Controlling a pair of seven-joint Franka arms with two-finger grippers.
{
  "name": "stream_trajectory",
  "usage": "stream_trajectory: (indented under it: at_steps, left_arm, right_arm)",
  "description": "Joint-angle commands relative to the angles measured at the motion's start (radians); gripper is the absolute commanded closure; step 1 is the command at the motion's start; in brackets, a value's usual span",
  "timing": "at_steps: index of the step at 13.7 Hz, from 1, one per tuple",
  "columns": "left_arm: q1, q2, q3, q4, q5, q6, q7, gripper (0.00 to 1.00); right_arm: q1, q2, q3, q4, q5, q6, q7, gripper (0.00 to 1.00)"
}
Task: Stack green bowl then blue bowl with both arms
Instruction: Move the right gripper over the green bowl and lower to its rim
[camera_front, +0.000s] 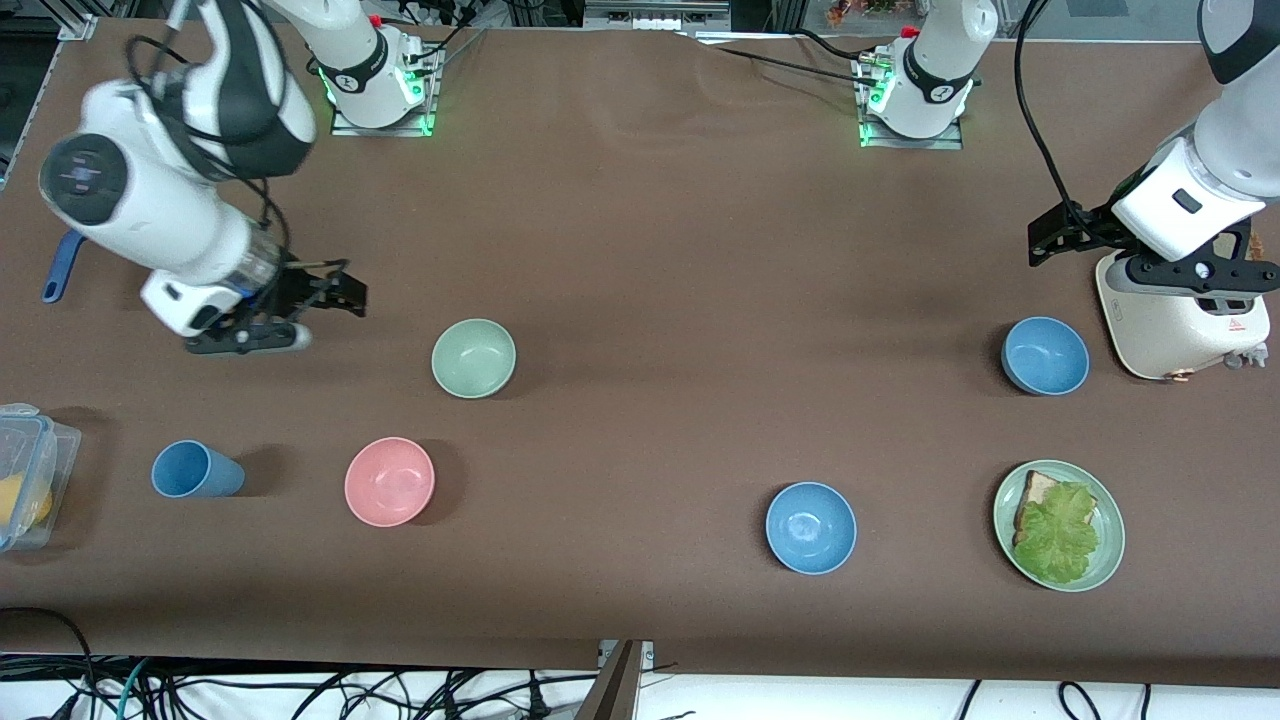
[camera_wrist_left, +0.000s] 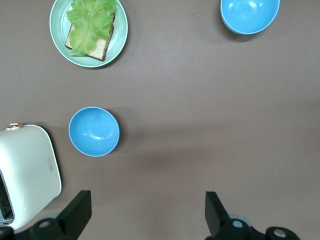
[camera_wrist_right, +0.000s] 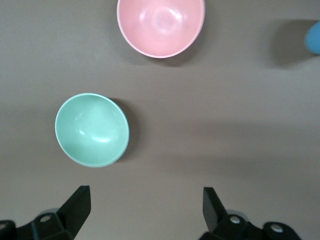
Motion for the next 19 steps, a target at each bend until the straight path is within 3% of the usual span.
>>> stream_trajectory:
  at_steps: [1, 6, 10, 14, 16, 18, 19]
  left_arm:
    - [-0.008, 0.013, 0.004, 0.032, -0.007, -0.024, -0.011, 0.00]
    - [-0.010, 0.015, 0.004, 0.038, -0.007, -0.024, -0.009, 0.00]
    - [-0.010, 0.013, 0.004, 0.038, -0.007, -0.027, -0.009, 0.00]
    - [-0.010, 0.013, 0.004, 0.038, -0.007, -0.027, -0.009, 0.00]
    - [-0.010, 0.015, 0.006, 0.038, -0.007, -0.027, -0.010, 0.00]
    - [-0.013, 0.015, 0.004, 0.040, -0.007, -0.025, -0.009, 0.00]
    - [-0.013, 0.015, 0.004, 0.040, -0.007, -0.027, -0.009, 0.00]
  right_arm:
    - [0.059, 0.043, 0.008, -0.092, 0.008, 0.179, 0.102, 0.01]
    - [0.086, 0.195, 0.011, -0.186, 0.008, 0.492, 0.115, 0.01]
    - [0.086, 0.217, 0.011, -0.194, 0.008, 0.513, 0.115, 0.02]
    - [0.086, 0.249, 0.014, -0.194, 0.008, 0.535, 0.120, 0.36]
    - [0.086, 0.263, 0.014, -0.195, 0.008, 0.546, 0.118, 0.37]
    - [0.086, 0.269, 0.015, -0.194, 0.010, 0.548, 0.121, 0.55]
    - [0.086, 0.267, 0.015, -0.194, 0.010, 0.546, 0.132, 0.73]
